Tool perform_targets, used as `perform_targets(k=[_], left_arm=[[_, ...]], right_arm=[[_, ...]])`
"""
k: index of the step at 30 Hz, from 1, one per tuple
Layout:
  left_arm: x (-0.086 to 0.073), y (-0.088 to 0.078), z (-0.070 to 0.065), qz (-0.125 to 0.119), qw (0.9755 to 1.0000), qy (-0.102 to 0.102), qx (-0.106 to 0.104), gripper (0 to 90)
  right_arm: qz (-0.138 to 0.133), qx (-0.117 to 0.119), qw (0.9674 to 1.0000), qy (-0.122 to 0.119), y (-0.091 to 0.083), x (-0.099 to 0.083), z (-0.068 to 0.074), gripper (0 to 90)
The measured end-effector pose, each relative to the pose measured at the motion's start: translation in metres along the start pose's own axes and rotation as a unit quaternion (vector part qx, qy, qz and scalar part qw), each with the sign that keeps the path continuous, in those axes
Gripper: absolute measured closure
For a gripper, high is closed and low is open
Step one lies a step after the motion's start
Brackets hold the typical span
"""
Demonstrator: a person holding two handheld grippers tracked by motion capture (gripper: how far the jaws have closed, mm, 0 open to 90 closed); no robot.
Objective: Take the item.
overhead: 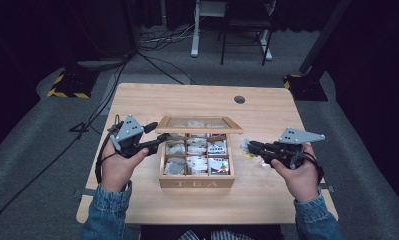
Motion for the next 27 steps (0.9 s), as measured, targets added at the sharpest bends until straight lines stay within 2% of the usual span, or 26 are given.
perform_targets(k=[7,13,16,21,27], left_arm=[[0.000,0.000,0.000,0.000,1.0000,0.000,0.000,49.8],[0.000,0.000,0.000,0.001,1.0000,0.001,0.000,49.8],[-0.001,0.000,0.000,0.002,1.0000,0.002,0.000,49.8],[-0.001,0.000,0.000,0.002,1.0000,0.002,0.000,49.8],[-0.001,0.000,0.000,0.004,1.0000,0.003,-0.001,49.8]], right_arm=[[0.001,-0.018,0.9997,0.015,-0.011,-0.013,-0.012,81.2],[0.002,-0.051,0.9985,0.019,-0.022,-0.018,-0.026,81.2],[0.009,-0.073,0.9970,0.021,-0.026,-0.023,-0.034,81.2],[0.016,-0.086,0.9956,0.034,-0.028,-0.031,-0.044,81.2],[0.039,-0.108,0.9925,0.042,-0.029,-0.042,-0.054,81.2]])
Point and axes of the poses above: each handheld gripper's, and its own axes: y roughly forward along the jaws, x roughly out of its top, z roughly to its left, the point moved 5 cm from there along y, roughly forward along the jaws, and after that the axes turned 7 degrees about -y, right-handed, at the moved point
